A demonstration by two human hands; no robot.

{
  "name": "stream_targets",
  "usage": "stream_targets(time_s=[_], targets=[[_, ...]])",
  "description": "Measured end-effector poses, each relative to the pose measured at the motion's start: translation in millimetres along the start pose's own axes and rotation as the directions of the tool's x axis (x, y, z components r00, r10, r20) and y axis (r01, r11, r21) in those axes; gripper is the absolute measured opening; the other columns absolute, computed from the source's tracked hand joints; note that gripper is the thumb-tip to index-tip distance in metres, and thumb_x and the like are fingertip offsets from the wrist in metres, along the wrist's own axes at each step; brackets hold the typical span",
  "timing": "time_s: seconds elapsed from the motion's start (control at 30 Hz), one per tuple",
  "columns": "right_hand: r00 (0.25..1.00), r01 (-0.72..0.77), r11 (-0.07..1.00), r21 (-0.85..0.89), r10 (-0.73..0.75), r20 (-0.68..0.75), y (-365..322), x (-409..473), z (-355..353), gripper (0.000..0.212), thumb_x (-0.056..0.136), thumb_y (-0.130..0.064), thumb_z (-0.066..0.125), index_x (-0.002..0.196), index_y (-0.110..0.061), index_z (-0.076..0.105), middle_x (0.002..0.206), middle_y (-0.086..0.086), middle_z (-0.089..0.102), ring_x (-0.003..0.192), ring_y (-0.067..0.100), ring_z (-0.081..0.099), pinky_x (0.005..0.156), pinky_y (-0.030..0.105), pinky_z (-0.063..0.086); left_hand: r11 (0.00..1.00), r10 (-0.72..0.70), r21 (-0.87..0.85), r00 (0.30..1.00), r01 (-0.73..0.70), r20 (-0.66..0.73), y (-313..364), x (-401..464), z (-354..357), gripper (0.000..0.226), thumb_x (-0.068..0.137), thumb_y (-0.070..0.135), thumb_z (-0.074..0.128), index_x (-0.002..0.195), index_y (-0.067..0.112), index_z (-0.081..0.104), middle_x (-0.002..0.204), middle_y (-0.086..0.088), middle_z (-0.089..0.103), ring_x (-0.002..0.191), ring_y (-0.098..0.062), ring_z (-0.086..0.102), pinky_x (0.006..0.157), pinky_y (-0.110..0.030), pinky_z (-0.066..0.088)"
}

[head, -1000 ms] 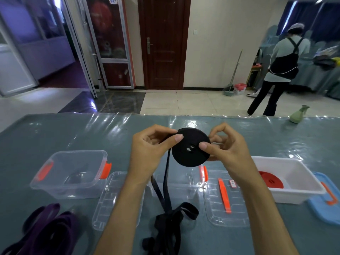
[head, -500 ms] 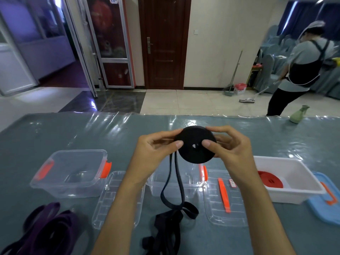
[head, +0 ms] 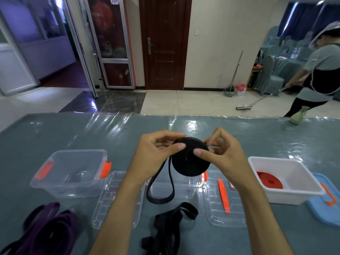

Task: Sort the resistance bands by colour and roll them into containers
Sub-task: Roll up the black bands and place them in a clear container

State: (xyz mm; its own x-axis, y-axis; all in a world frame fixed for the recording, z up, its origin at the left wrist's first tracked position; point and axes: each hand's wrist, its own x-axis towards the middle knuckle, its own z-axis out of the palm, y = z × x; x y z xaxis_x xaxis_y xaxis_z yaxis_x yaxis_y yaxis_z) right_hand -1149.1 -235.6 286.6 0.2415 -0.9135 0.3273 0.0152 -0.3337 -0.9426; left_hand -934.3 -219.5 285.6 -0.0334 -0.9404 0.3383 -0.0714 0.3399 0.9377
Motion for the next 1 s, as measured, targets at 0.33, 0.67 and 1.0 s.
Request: stream_targets(time_s=[0.33,0.67,1.0], targets=[[0.999,0.003,1.000,-0.001,-0.004,-0.047,2.3,0.7,-4.9,0.026,0.080,-0.013,0.081,0.097,-0.005,0.063,0.095,0.014,0.077,0.088,0.028,0.077,0.075,0.041,0.063,0.999,-0.015,-0.043,1.000,0.016,0.014,-7.8,-8.2,0.3,0.039,0.082,0.003,0.084,0.117,0.018,0.078,0.109,0.002,0.081,0.104,-0.016,0.077,0.094,-0.029,0.060],[1.000,-0.014,0.999,0.040,0.015,-0.026,1.3,0.4,-3.9,0.024,0.081,-0.008,0.080,0.098,-0.005,0.064,0.088,0.014,0.077,0.081,0.037,0.074,0.066,0.031,0.060,0.997,0.009,-0.077,0.997,-0.015,-0.070,-14.7,-9.7,-1.6,0.025,0.088,0.007,0.079,0.111,0.016,0.079,0.108,-0.001,0.081,0.106,-0.019,0.077,0.095,-0.028,0.059],[0.999,-0.008,1.000,0.014,0.009,-0.041,3.8,1.6,4.5,0.025,0.079,-0.009,0.082,0.096,-0.001,0.065,0.092,0.018,0.076,0.086,0.032,0.076,0.072,0.032,0.062,0.996,-0.040,-0.085,0.999,0.040,-0.007,-16.1,-13.0,-9.8,0.034,0.089,0.003,0.076,0.119,0.020,0.077,0.115,0.002,0.080,0.113,-0.016,0.074,0.099,-0.026,0.057]])
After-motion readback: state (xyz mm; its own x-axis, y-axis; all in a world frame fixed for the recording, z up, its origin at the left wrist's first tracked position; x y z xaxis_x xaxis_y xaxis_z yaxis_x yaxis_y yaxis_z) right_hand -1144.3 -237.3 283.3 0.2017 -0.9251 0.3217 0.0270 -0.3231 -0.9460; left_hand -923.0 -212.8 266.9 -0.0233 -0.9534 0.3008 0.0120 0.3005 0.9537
